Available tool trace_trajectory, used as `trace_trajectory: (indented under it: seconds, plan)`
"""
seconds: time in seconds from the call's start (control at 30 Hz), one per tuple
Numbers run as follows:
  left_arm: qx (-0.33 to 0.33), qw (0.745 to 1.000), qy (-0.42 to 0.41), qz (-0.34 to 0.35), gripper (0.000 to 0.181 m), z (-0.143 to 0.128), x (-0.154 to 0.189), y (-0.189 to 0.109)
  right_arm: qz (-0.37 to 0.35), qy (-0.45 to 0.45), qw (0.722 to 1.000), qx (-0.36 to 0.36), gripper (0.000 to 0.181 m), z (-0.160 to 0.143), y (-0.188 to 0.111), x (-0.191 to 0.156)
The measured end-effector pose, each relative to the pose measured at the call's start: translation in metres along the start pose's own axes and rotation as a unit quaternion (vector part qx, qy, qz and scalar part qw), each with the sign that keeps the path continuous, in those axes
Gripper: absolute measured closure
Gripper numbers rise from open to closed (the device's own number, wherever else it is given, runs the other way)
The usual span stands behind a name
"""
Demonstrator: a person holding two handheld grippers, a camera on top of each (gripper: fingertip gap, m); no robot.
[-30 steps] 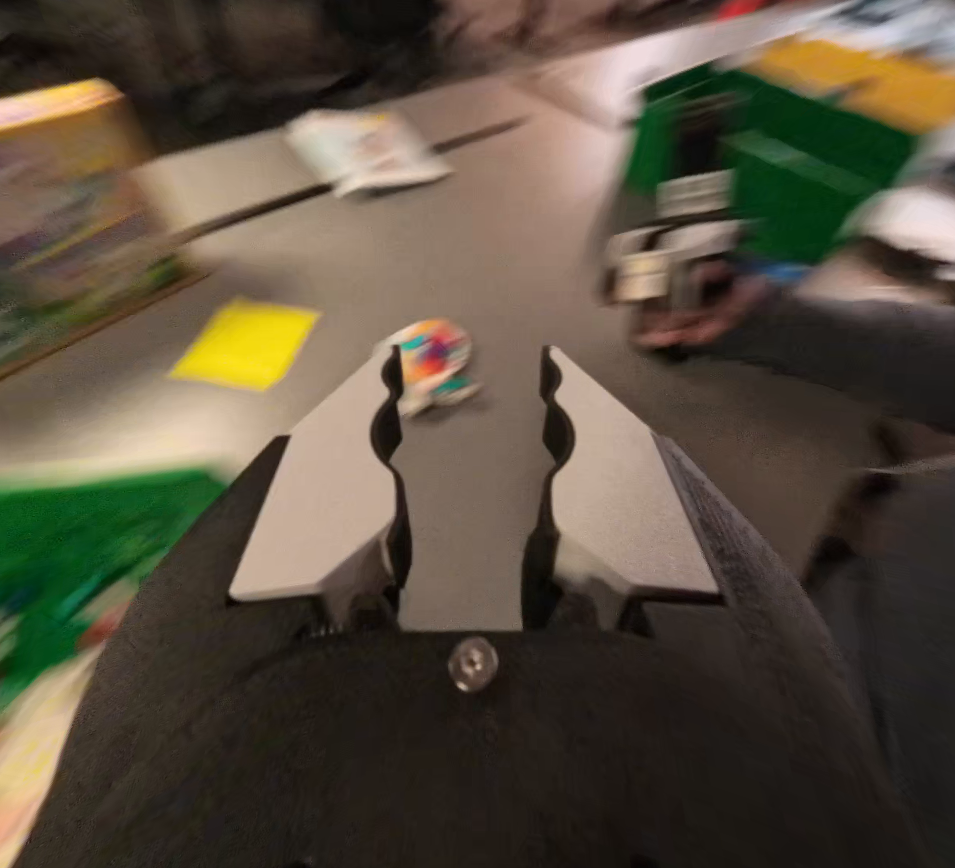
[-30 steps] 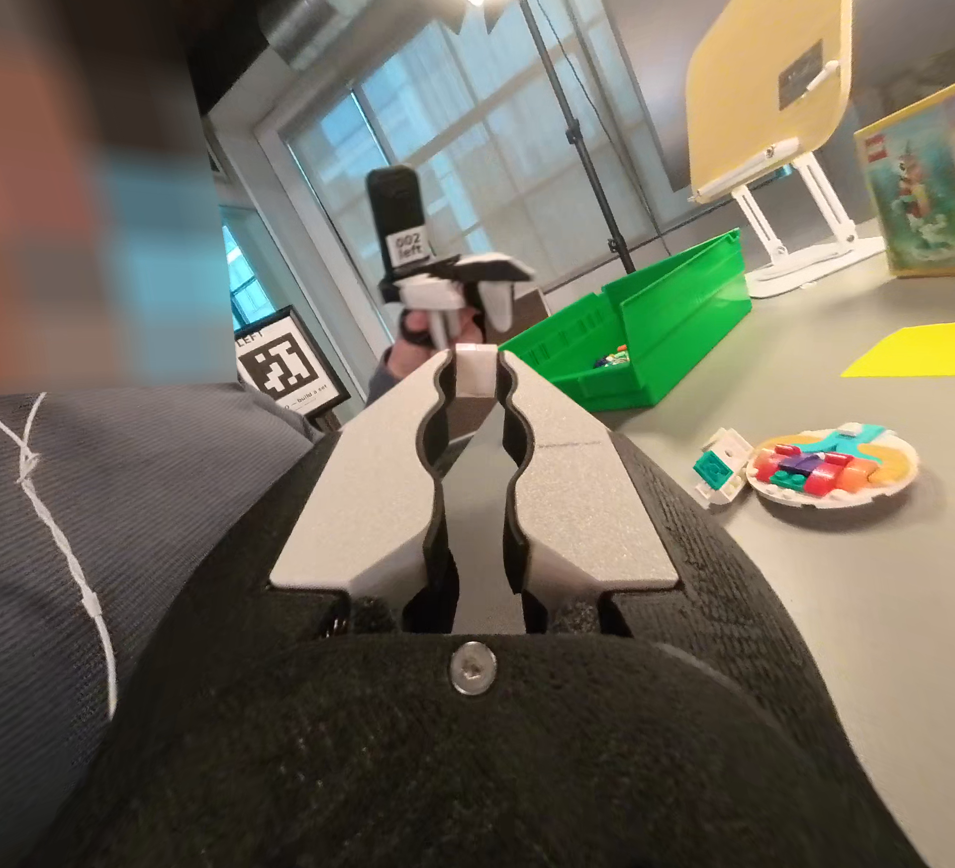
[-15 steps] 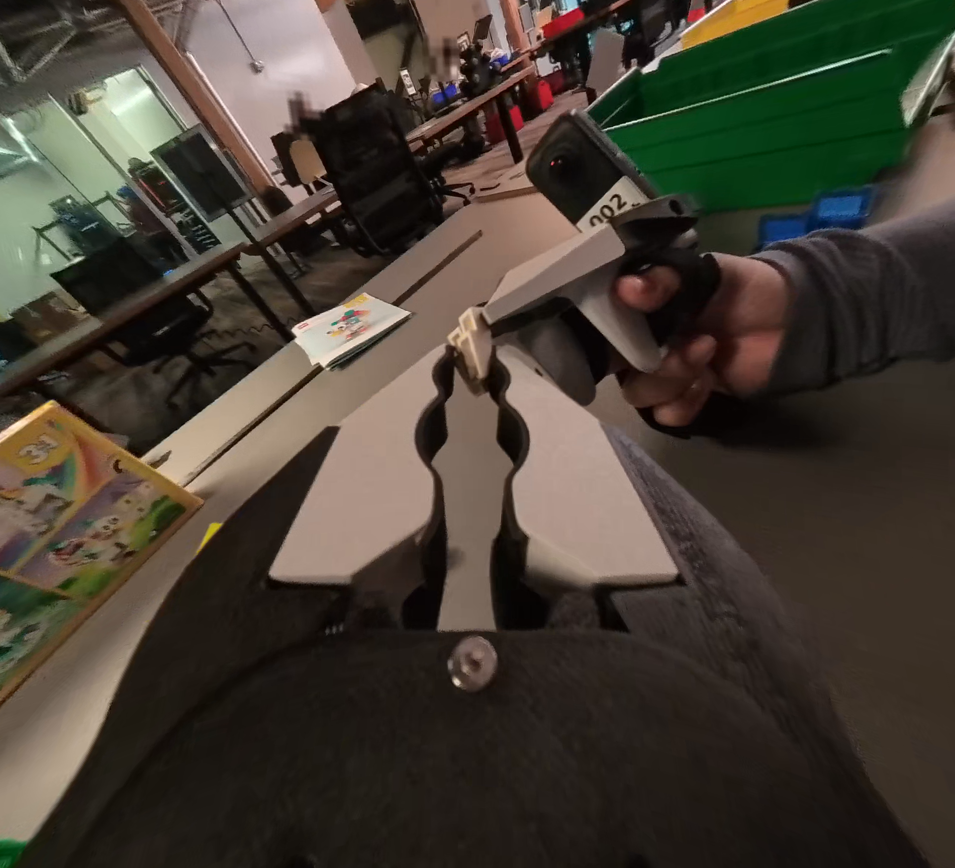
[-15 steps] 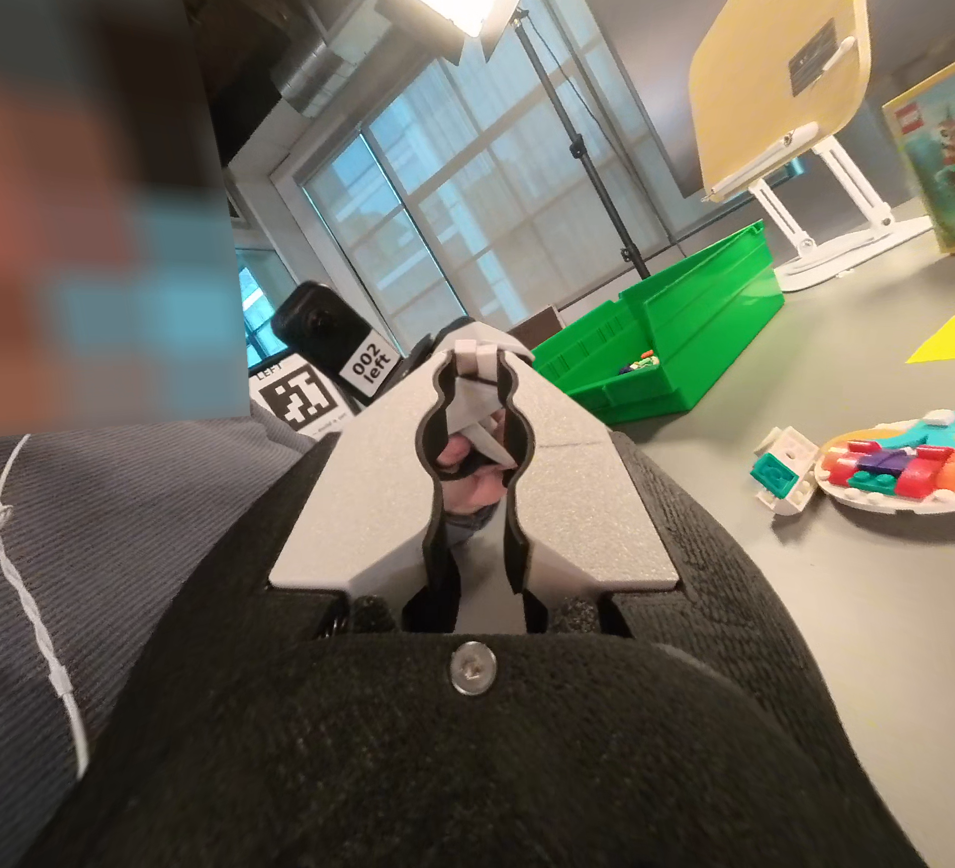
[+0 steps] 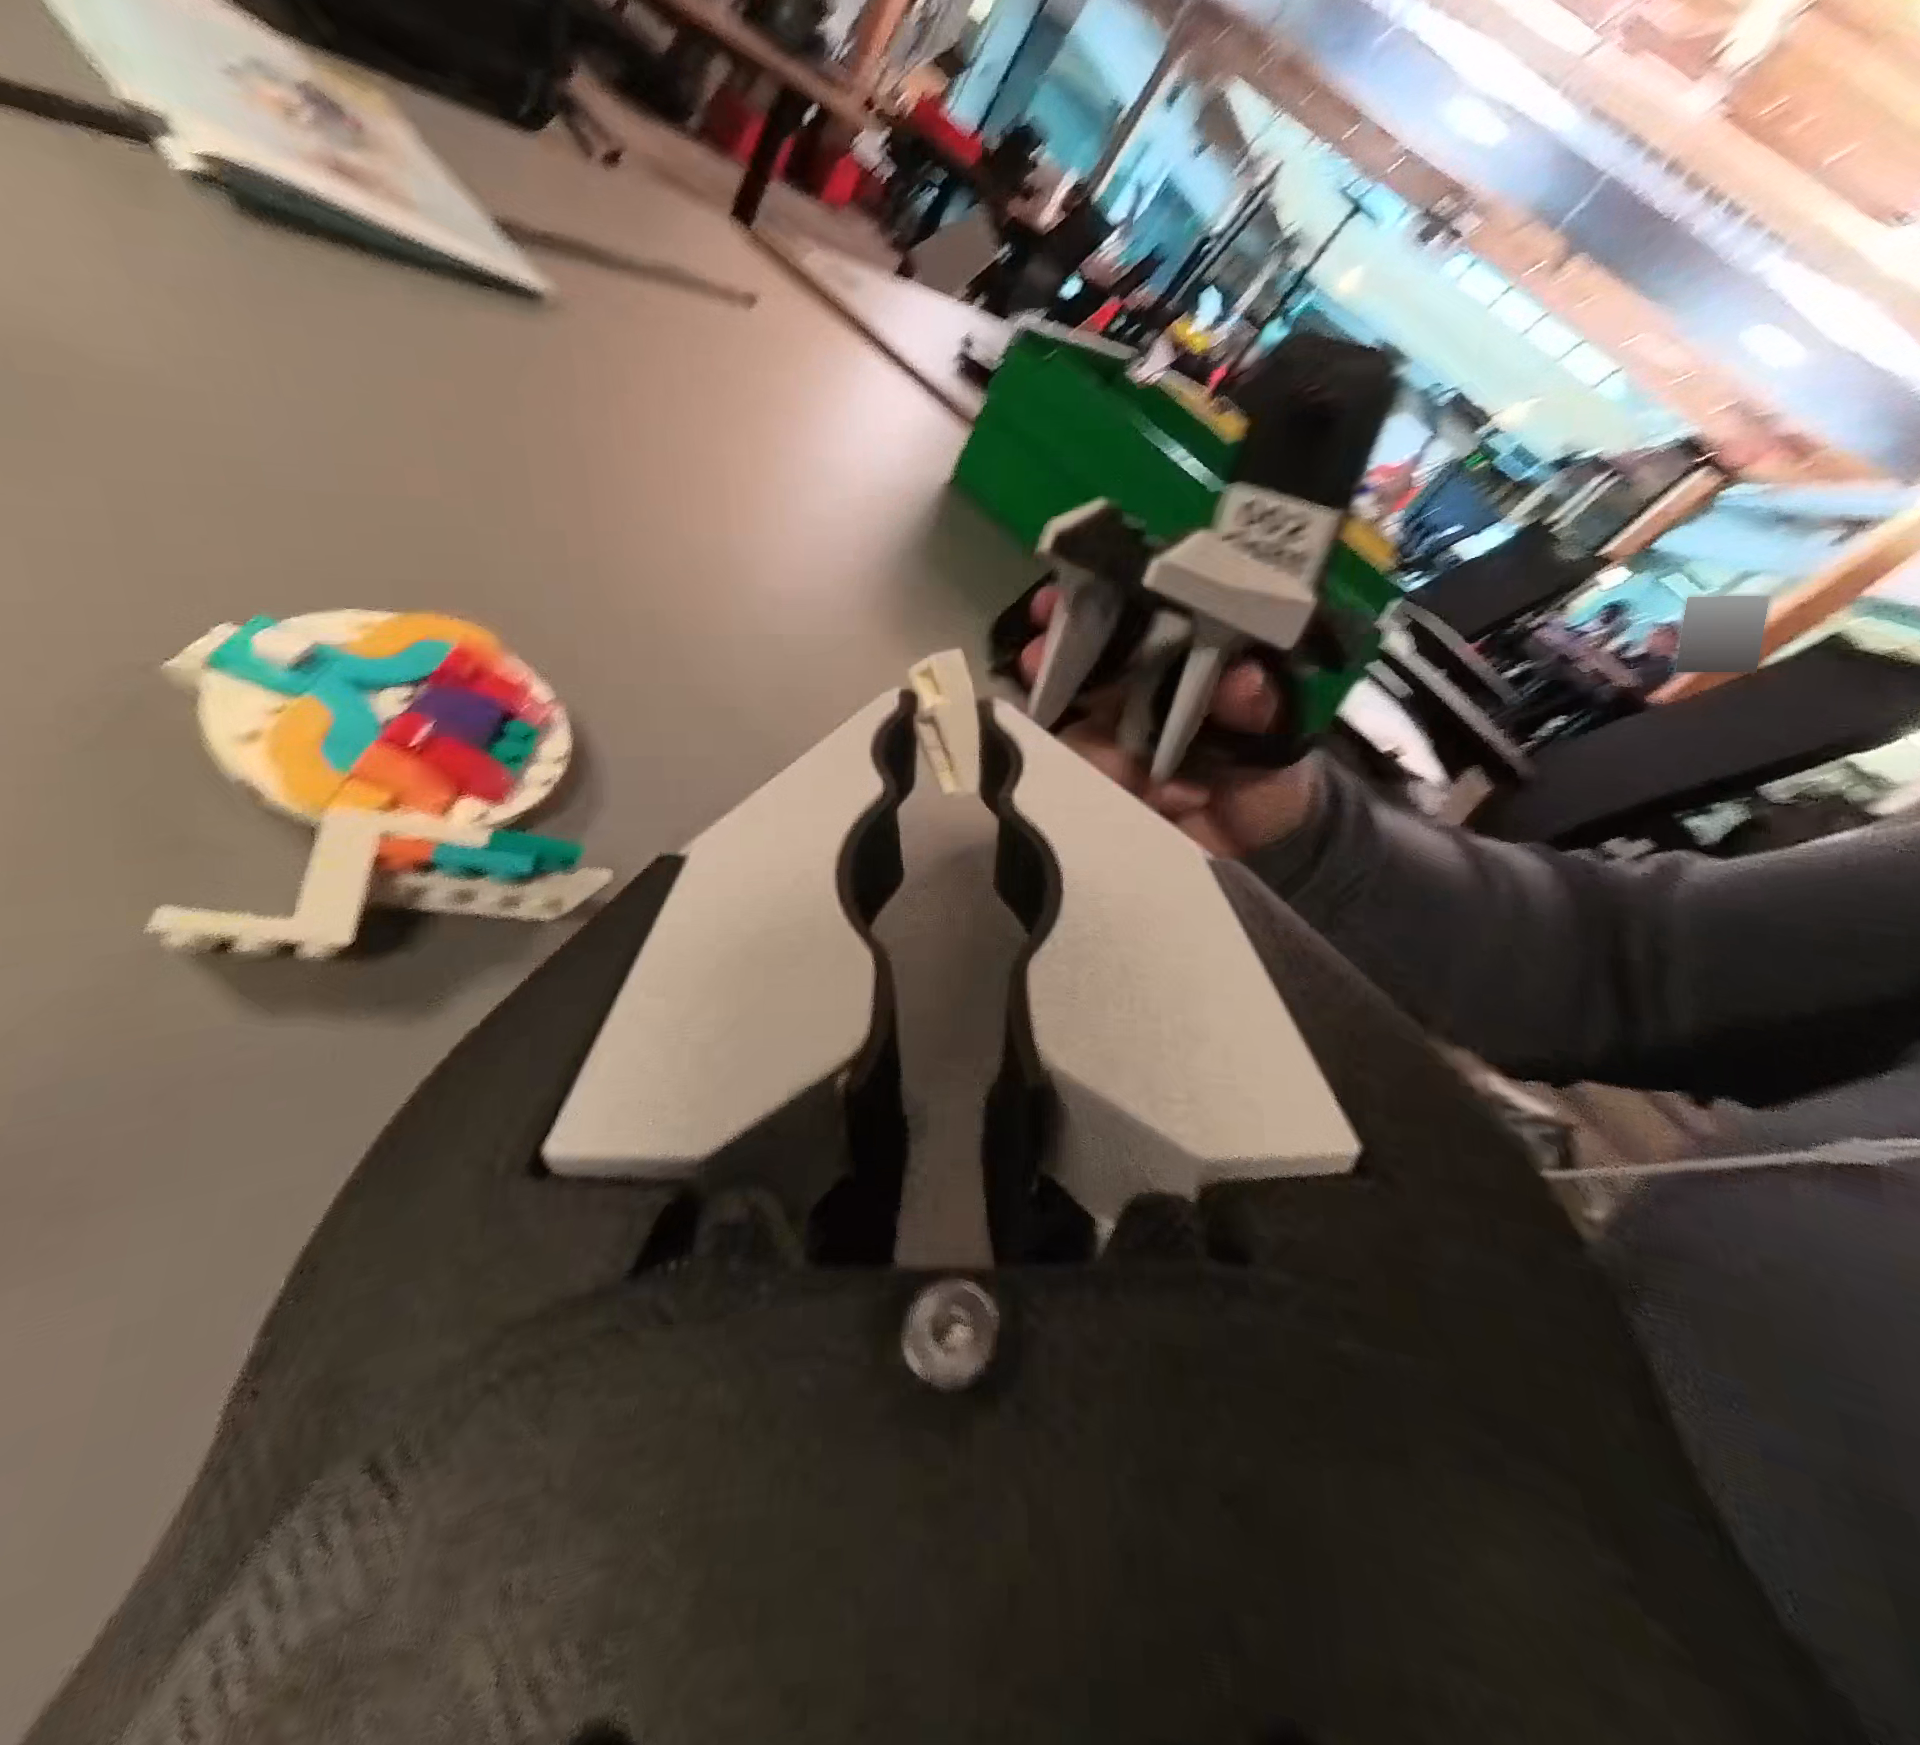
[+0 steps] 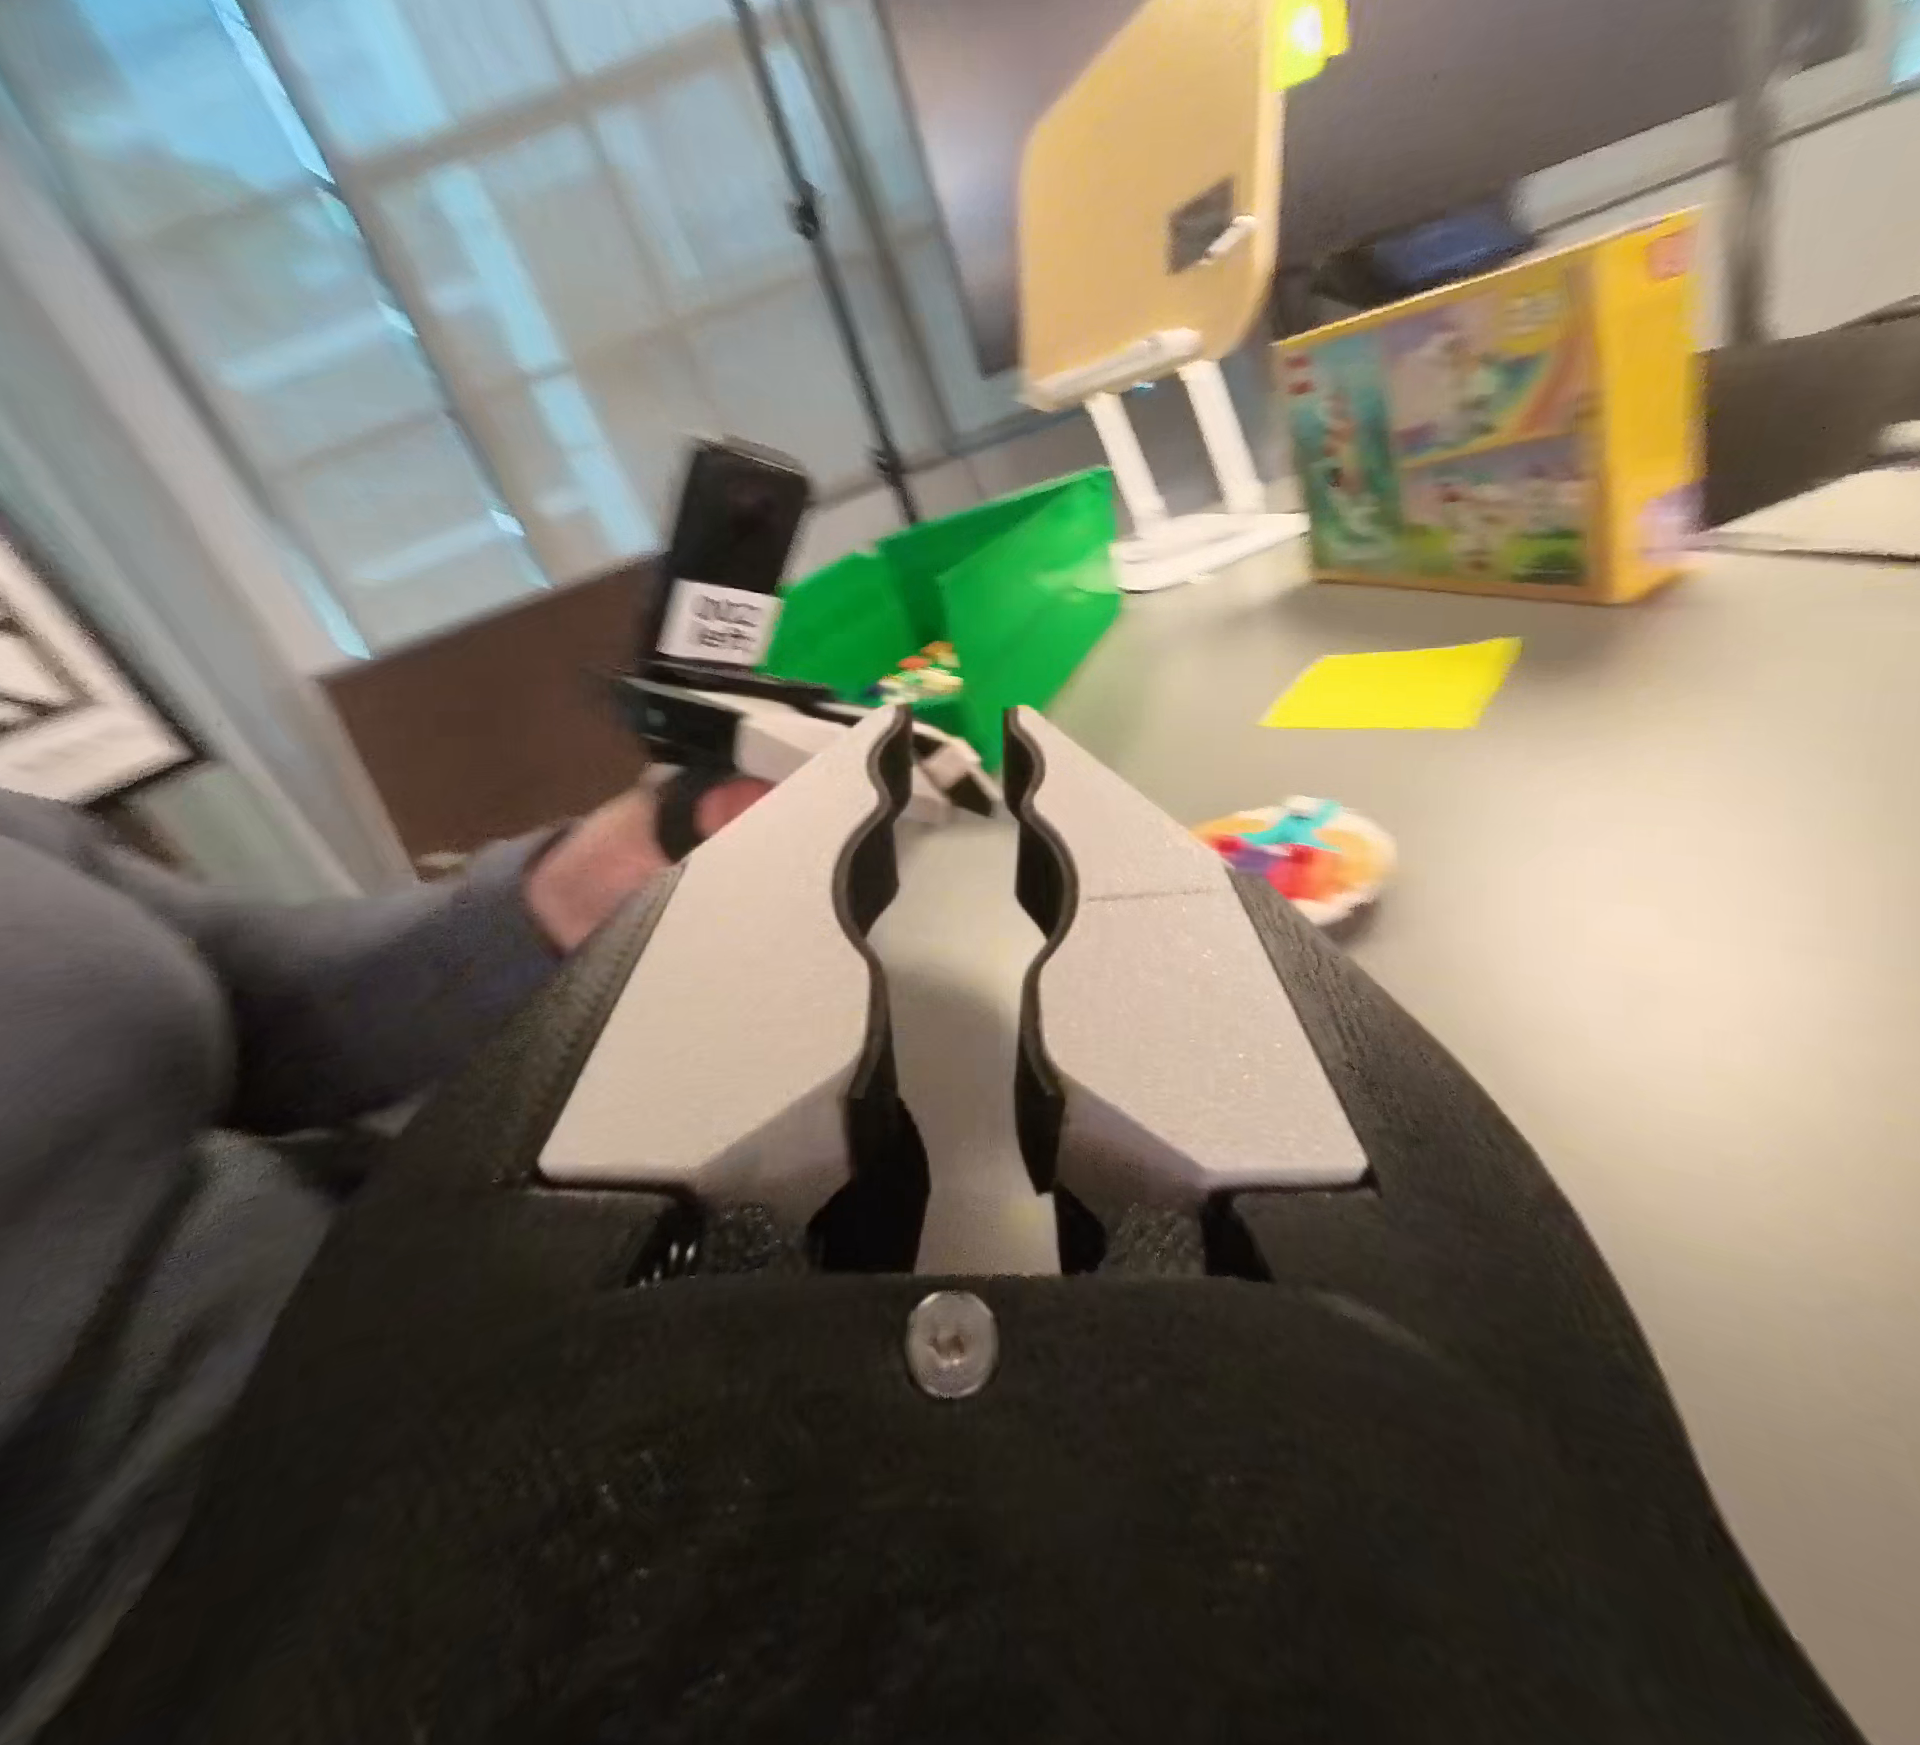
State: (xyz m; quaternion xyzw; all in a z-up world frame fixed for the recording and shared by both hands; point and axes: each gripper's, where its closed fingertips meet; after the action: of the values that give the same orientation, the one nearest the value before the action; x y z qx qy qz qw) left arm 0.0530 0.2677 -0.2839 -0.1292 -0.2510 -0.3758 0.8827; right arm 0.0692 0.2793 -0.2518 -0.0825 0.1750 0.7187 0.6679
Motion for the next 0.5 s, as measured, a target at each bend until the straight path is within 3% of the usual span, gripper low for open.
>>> trace_trajectory:
  seconds: [0.17, 0.33, 0.43, 0.5]
  plan:
    - [-0.007, 0.994, 0.085, 0.064, 0.171, 0.009, -0.007, -0.008, -0.121, -0.136, 0.983, 0.032, 0.171, 0.01, -0.009, 0.019]
    - [0.01, 0.977, 0.178, 0.118, 0.171, 0.04, 0.004, -0.034, -0.122, -0.195, 0.973, 0.009, 0.173, 0.003, -0.004, 0.011]
    - [0.021, 0.951, 0.233, 0.202, 0.171, 0.071, -0.001, -0.075, -0.113, -0.196, 0.974, 0.006, 0.173, 0.002, -0.003, 0.009]
    - [0.005, 0.923, 0.247, 0.295, 0.17, 0.093, -0.017, -0.119, -0.111, -0.186, 0.976, 0.008, 0.173, 0.003, -0.004, 0.01]
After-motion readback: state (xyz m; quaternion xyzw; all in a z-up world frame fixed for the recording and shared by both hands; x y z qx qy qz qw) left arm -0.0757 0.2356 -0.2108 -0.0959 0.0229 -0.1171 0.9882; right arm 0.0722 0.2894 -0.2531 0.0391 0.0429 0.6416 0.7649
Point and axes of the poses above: each gripper's, where its closed fingertips meet, y out along the fingers, z out of its top, x = y × z across the jaws, and after that the axes turned 5 degrees about -z, right-handed
